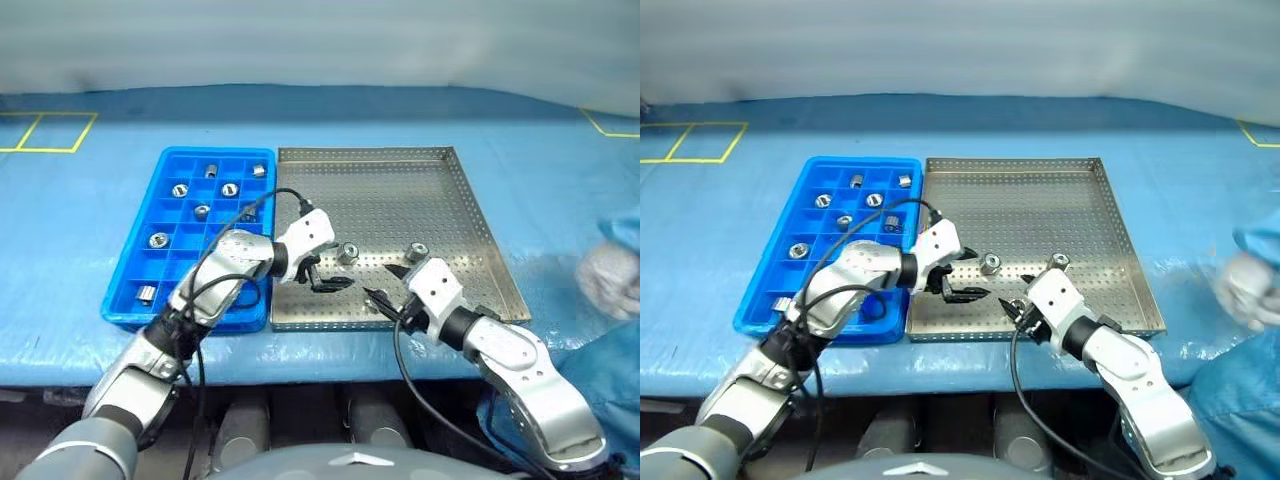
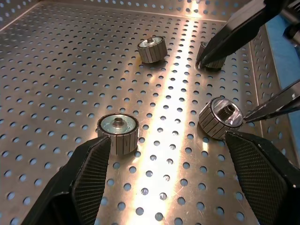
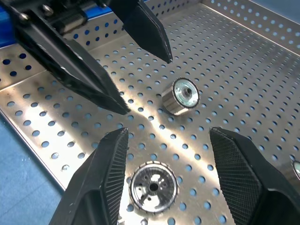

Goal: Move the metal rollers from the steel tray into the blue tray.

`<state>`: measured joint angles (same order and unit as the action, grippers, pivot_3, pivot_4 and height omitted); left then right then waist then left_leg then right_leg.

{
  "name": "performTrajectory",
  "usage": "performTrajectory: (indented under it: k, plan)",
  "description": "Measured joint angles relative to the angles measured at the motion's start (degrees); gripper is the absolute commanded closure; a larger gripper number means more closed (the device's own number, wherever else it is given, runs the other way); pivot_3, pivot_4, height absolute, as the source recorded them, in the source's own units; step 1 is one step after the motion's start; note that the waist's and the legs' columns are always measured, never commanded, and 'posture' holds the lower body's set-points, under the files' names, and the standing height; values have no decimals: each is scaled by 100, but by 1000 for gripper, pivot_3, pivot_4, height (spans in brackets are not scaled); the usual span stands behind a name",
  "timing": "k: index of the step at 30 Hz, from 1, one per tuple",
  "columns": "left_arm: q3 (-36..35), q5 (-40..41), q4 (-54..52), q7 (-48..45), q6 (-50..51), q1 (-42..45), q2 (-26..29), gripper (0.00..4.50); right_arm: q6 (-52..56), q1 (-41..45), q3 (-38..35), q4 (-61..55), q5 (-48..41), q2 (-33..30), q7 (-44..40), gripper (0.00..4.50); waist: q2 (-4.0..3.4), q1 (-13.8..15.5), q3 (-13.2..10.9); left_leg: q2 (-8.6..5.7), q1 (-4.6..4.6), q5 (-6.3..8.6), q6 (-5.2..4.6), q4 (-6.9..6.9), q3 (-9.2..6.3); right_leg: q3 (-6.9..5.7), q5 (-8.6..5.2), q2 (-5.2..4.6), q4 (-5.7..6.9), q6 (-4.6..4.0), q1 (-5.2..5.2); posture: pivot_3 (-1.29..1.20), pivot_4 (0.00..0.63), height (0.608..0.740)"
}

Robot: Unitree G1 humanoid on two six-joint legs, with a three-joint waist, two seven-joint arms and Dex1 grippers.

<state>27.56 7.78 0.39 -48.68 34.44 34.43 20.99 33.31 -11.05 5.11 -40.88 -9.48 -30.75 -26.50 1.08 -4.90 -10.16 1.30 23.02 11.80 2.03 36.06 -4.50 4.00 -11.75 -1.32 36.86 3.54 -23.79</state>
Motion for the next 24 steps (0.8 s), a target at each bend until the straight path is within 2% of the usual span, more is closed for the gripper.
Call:
performTrajectory:
  k: [5, 8, 21, 24]
  plan:
    - [181, -564, 1107, 360, -409, 408, -455, 290, 51, -258, -56, -199, 28, 112, 209, 1596, -1, -239, 1, -1, -1, 0, -1, 3, 2, 7, 1, 1, 1, 3, 1, -244, 150, 740]
    - [183, -789, 1412, 523, -598, 470, -556, 290, 67, -336, -61, -238, 58, 127, 284, 1596, -1, -345, 0, -1, -1, 1, -1, -1, 2, 8, 1, 2, 1, 3, -2, -242, 150, 740]
    - [104, -1386, 1725, 898, -833, 486, -580, 290, 67, -21, 115, -19, 237, 153, 269, 1596, -1, -469, 1, -1, -4, 0, -1, -1, 1, 10, 2, 2, 2, 5, 1, -190, 150, 740]
    - [79, -1391, 1725, 922, -769, 469, -578, 870, 65, 72, 138, 34, 238, 161, 251, 1596, -1, -467, 1, -2, -7, 0, -1, 0, 2, 12, 3, 2, 4, 6, 3, -178, 150, 740]
